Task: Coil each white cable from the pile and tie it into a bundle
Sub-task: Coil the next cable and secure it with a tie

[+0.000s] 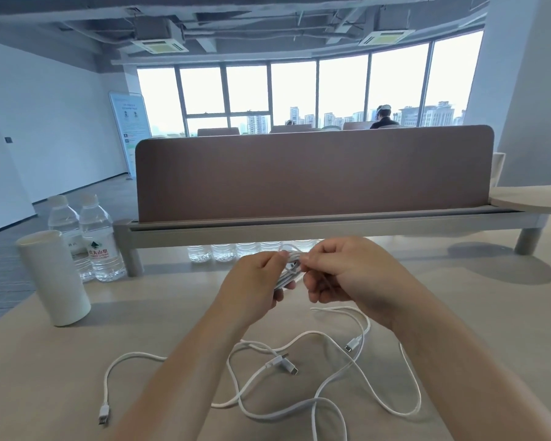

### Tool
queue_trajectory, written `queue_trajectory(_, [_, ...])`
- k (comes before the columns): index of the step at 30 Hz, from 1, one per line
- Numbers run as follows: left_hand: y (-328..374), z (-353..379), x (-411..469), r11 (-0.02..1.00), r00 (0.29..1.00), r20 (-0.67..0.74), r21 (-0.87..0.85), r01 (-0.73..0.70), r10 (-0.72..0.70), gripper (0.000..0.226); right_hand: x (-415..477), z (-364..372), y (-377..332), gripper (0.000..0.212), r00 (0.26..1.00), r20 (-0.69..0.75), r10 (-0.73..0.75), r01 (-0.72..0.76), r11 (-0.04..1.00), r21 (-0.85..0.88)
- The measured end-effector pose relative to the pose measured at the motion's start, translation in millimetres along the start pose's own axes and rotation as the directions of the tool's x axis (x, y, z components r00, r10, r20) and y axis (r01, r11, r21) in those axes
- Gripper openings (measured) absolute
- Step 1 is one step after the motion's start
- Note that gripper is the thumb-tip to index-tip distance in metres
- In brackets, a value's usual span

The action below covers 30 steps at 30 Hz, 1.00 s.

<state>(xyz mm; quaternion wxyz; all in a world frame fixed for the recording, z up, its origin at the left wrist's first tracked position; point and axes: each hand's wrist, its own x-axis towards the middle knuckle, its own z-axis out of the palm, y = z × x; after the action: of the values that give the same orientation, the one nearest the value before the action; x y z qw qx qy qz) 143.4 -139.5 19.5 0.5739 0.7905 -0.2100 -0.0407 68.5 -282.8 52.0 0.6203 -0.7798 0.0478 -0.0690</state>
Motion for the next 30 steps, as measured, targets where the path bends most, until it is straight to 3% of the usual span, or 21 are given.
queue_trajectory(4, [0.5, -6.2, 1.3, 0.981, 0.997, 0.053, -0.179, 0.071, -0.062, 0.029, 11.1, -0.2, 12.2, 0.021, 0.993, -0.111, 0.030, -0.027, 0.999, 0.034])
queue_trajectory(11, [3.3, -10.0, 2.7, 0.846, 0.965, 0.142, -0.463, 0.263, -0.222, 0.035, 10.6, 13.2, 19.6, 0.021, 0.996, -0.020, 0.089, -0.090, 0.995, -0.050])
queue_trajectory(20, [3.7, -7.8, 3.2, 0.831, 0.952, 0.092, -0.469, 0.300, -0.292, 0.026, 10.0, 17.0, 21.9, 0.020, 0.998, 0.030, 0.052, -0.048, 0.991, -0.121])
queue_trajectory(30, [-1.0, -7.7, 7.1, 0.849, 0.948, 0.076, -0.426, 0.312, -0.310, 0.034, 9.8, 13.1, 21.9, 0.016, 0.995, 0.082, 0.050, -0.035, 0.984, -0.177])
